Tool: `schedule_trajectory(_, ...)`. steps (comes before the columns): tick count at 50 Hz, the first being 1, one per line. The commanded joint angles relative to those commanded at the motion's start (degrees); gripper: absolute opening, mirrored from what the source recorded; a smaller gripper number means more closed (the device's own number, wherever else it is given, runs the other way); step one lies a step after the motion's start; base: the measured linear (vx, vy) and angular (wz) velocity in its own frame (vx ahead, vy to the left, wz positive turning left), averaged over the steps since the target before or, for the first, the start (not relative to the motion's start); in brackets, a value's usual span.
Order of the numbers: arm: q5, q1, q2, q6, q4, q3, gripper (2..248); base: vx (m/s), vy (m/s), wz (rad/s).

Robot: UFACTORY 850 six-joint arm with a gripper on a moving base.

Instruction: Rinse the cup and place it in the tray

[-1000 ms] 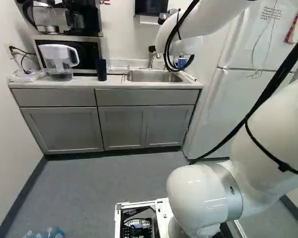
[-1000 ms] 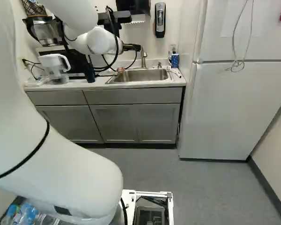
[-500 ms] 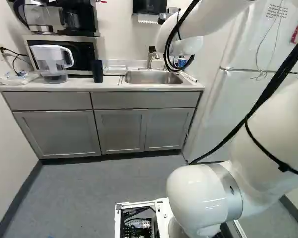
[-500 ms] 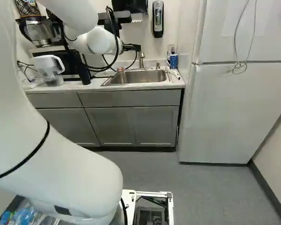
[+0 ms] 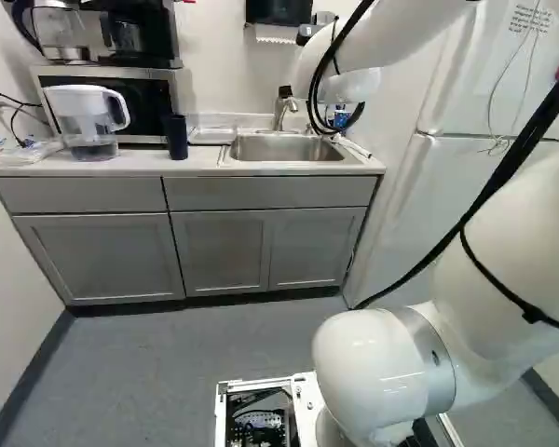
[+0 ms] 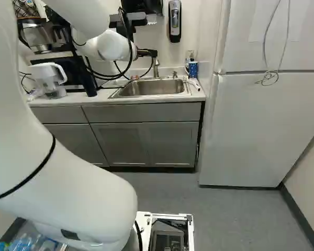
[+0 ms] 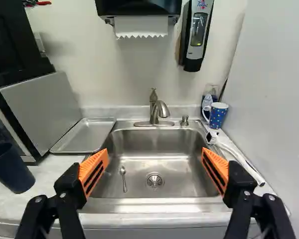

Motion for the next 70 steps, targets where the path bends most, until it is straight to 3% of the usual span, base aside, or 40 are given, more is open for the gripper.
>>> schedule_trajectory(70,0.0,0.0,0.0,0.0,0.0,0.0,247,0.095,-0.038,0.157)
